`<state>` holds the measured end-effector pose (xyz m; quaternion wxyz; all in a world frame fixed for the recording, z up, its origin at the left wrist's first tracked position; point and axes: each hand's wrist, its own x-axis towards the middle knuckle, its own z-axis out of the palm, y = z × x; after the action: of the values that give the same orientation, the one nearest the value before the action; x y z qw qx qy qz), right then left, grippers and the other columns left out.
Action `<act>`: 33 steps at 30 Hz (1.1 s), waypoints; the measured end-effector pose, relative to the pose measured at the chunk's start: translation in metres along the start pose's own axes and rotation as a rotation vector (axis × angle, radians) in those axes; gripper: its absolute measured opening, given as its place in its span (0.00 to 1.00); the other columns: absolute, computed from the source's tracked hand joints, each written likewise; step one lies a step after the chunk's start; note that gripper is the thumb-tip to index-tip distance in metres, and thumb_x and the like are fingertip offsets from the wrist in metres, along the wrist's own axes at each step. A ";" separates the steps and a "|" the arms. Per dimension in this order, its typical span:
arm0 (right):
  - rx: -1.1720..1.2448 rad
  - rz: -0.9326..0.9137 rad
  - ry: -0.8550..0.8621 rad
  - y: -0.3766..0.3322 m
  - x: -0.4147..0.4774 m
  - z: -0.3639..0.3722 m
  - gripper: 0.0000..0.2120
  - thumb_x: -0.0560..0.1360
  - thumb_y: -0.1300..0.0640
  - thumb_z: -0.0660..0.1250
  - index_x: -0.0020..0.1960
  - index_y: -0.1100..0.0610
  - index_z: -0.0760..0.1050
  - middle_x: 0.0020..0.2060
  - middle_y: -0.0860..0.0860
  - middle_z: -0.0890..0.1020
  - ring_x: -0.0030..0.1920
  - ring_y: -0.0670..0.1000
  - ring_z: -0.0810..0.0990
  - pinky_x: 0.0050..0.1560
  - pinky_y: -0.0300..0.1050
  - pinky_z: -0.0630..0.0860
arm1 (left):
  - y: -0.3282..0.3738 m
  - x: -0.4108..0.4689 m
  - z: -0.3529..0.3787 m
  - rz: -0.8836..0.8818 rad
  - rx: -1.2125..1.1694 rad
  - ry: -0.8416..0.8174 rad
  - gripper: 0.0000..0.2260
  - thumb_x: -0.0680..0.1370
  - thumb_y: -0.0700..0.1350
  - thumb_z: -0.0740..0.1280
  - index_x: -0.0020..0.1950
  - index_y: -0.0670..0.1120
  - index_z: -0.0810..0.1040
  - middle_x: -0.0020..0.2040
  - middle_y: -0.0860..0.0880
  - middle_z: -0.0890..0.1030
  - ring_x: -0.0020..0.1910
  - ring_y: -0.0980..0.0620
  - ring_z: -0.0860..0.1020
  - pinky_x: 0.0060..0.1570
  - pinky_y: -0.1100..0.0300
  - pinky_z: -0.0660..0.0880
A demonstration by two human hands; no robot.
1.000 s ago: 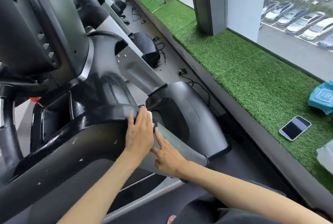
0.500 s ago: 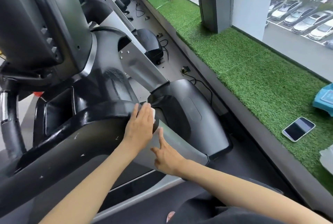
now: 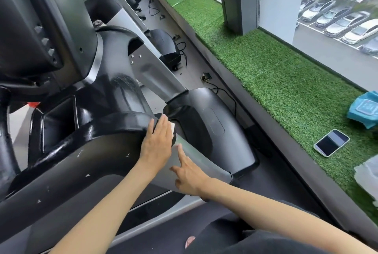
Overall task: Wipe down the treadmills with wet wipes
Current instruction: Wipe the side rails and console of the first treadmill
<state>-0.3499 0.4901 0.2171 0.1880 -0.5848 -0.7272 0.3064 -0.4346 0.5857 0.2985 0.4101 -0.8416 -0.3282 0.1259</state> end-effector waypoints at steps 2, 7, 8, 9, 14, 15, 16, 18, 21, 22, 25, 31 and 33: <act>-0.010 -0.011 0.004 0.000 0.001 0.000 0.25 0.74 0.61 0.63 0.71 0.59 0.69 0.72 0.67 0.30 0.75 0.66 0.52 0.74 0.54 0.58 | 0.010 -0.006 0.005 0.195 0.029 -0.060 0.24 0.72 0.51 0.66 0.66 0.41 0.77 0.68 0.44 0.75 0.73 0.49 0.66 0.71 0.44 0.42; -0.034 -0.008 -0.020 -0.002 0.002 -0.001 0.24 0.74 0.60 0.63 0.70 0.60 0.70 0.72 0.68 0.30 0.75 0.67 0.53 0.74 0.54 0.57 | 0.002 -0.004 0.002 0.163 0.051 0.036 0.23 0.77 0.45 0.50 0.67 0.43 0.75 0.71 0.45 0.71 0.77 0.50 0.56 0.71 0.44 0.36; -0.042 -0.009 -0.024 -0.001 0.002 -0.001 0.23 0.75 0.60 0.63 0.70 0.60 0.70 0.72 0.68 0.30 0.75 0.67 0.52 0.74 0.54 0.57 | 0.001 -0.004 0.002 0.170 0.085 0.044 0.24 0.78 0.44 0.49 0.70 0.43 0.73 0.73 0.46 0.69 0.78 0.48 0.52 0.70 0.43 0.34; -0.052 -0.014 -0.025 -0.001 0.002 0.000 0.23 0.75 0.60 0.63 0.69 0.59 0.71 0.72 0.67 0.30 0.75 0.67 0.52 0.73 0.54 0.58 | 0.002 -0.006 0.004 0.268 0.089 0.018 0.23 0.78 0.44 0.50 0.72 0.43 0.69 0.75 0.46 0.66 0.78 0.47 0.47 0.69 0.42 0.33; -0.090 -0.010 -0.057 -0.004 0.002 0.002 0.22 0.75 0.60 0.62 0.68 0.59 0.71 0.71 0.70 0.30 0.70 0.68 0.61 0.70 0.53 0.62 | -0.004 -0.024 -0.006 0.157 -0.321 0.065 0.17 0.78 0.44 0.57 0.62 0.46 0.79 0.69 0.48 0.74 0.76 0.48 0.59 0.67 0.37 0.48; -0.092 -0.003 -0.049 -0.006 0.002 0.001 0.20 0.75 0.61 0.62 0.67 0.60 0.72 0.71 0.70 0.30 0.70 0.68 0.61 0.70 0.52 0.61 | -0.007 -0.027 -0.006 0.024 -0.443 0.130 0.19 0.79 0.44 0.54 0.62 0.45 0.79 0.68 0.48 0.75 0.74 0.49 0.60 0.67 0.37 0.48; -0.091 0.008 -0.038 -0.007 0.001 0.000 0.18 0.75 0.61 0.61 0.65 0.62 0.72 0.71 0.70 0.30 0.71 0.69 0.60 0.70 0.51 0.61 | -0.012 -0.030 -0.008 -0.096 -0.582 0.190 0.20 0.80 0.44 0.51 0.64 0.43 0.78 0.68 0.47 0.75 0.74 0.49 0.61 0.69 0.38 0.45; -0.078 0.029 -0.007 -0.013 0.001 0.001 0.14 0.77 0.61 0.61 0.61 0.63 0.73 0.72 0.69 0.31 0.71 0.69 0.59 0.70 0.49 0.61 | -0.027 -0.037 -0.015 -0.356 -0.818 0.310 0.20 0.82 0.45 0.50 0.68 0.41 0.74 0.69 0.46 0.73 0.73 0.49 0.63 0.72 0.47 0.37; -0.058 0.041 0.060 -0.022 0.002 0.007 0.10 0.78 0.62 0.61 0.58 0.61 0.73 0.73 0.65 0.31 0.72 0.68 0.59 0.68 0.48 0.64 | -0.059 -0.051 -0.013 -0.776 -0.936 0.456 0.19 0.82 0.44 0.51 0.70 0.41 0.70 0.70 0.46 0.72 0.73 0.53 0.63 0.72 0.55 0.38; -0.052 0.045 0.085 -0.026 0.003 0.010 0.10 0.77 0.62 0.61 0.58 0.61 0.73 0.73 0.65 0.30 0.73 0.69 0.59 0.68 0.47 0.65 | -0.070 -0.055 -0.010 -0.914 -0.933 0.489 0.19 0.83 0.44 0.50 0.71 0.42 0.69 0.71 0.47 0.71 0.73 0.56 0.62 0.72 0.53 0.41; -0.059 0.009 0.150 -0.036 0.008 0.018 0.13 0.76 0.64 0.61 0.60 0.60 0.73 0.72 0.65 0.29 0.74 0.68 0.57 0.66 0.44 0.66 | -0.084 -0.058 -0.002 -1.087 -0.816 0.429 0.18 0.83 0.43 0.49 0.72 0.45 0.68 0.73 0.48 0.68 0.75 0.55 0.59 0.72 0.46 0.46; -0.052 -0.044 0.185 -0.044 0.011 0.023 0.12 0.75 0.66 0.61 0.58 0.61 0.74 0.73 0.64 0.29 0.72 0.69 0.60 0.47 0.41 0.70 | -0.040 -0.034 -0.006 -0.717 -0.621 0.197 0.21 0.82 0.45 0.48 0.73 0.44 0.67 0.74 0.46 0.67 0.76 0.49 0.60 0.72 0.44 0.49; -0.055 -0.062 0.216 -0.040 0.009 0.025 0.13 0.76 0.65 0.63 0.60 0.60 0.75 0.73 0.62 0.29 0.74 0.67 0.59 0.54 0.43 0.74 | -0.026 -0.023 -0.005 -0.530 -0.517 0.158 0.21 0.83 0.46 0.49 0.72 0.42 0.69 0.73 0.45 0.69 0.74 0.48 0.64 0.71 0.44 0.52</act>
<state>-0.3975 0.4884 0.2248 0.2586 -0.5965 -0.7286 0.2155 -0.4612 0.5794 0.3200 0.2268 -0.8103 -0.5227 -0.1368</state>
